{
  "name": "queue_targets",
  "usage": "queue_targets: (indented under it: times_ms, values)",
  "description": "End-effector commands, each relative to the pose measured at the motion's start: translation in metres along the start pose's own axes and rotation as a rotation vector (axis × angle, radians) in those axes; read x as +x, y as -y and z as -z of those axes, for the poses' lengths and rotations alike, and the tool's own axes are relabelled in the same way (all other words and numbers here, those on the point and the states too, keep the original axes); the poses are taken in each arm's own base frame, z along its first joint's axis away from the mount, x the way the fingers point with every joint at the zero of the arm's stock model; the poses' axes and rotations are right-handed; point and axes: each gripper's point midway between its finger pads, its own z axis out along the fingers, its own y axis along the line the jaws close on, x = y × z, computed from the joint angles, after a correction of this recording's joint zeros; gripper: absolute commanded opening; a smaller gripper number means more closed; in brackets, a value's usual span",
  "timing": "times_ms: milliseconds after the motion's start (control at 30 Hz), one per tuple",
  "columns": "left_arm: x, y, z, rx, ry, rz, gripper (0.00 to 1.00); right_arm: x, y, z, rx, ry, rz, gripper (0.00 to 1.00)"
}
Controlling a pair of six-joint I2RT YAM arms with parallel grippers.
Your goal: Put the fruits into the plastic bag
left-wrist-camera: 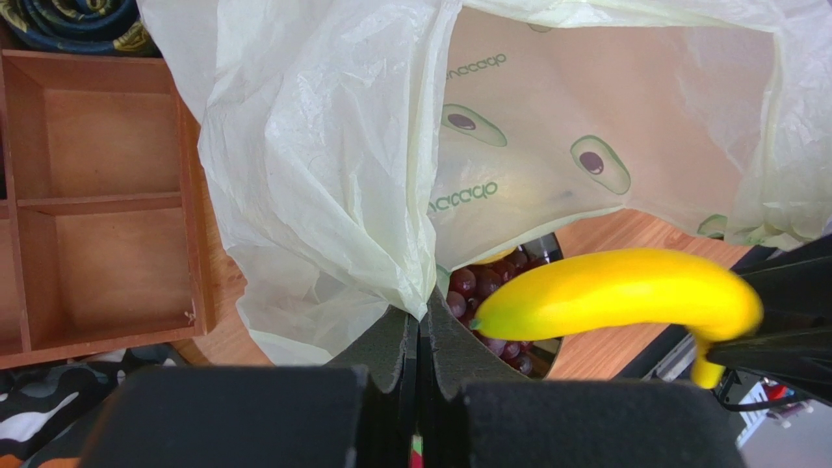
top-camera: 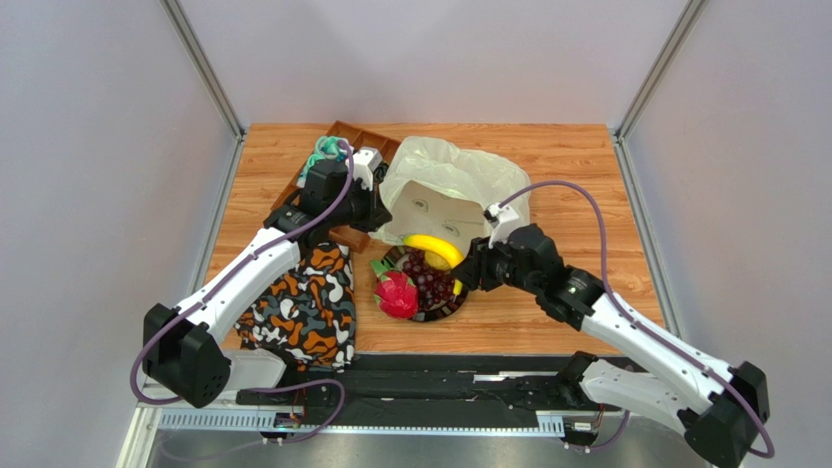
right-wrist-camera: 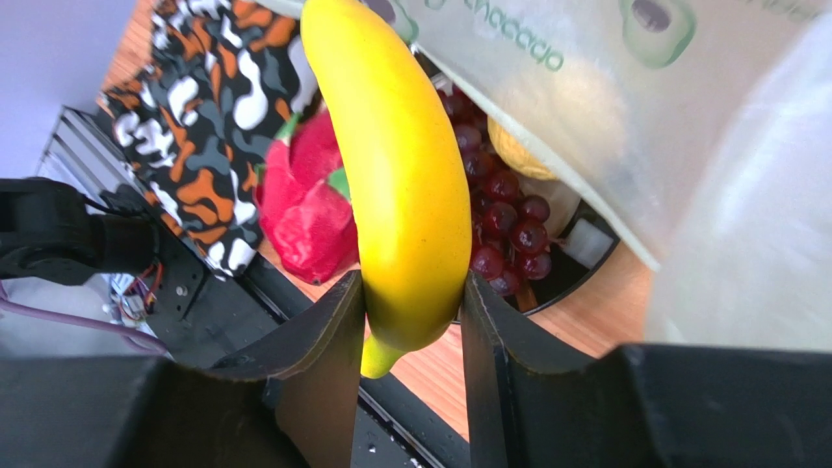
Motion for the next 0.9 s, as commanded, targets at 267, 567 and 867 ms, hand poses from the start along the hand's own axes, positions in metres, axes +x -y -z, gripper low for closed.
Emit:
queue_targets:
  times_ms: [267, 567, 867]
  values:
    - [-0.024, 0.029, 0.019, 0.111, 0.044, -0.038, 0.00, -0.053, 0.033, 0.004, 0.239, 0.189, 0.047, 0.15]
    - [-0.022, 0.053, 0.029, 0.235, 0.013, -0.031, 0.00, -0.135, 0.045, -0.016, 0.436, 0.284, 0.201, 0.15]
    - [-0.047, 0.086, 0.051, 0.379, 0.069, -0.042, 0.00, -0.142, 0.092, -0.078, 0.624, 0.188, 0.288, 0.14]
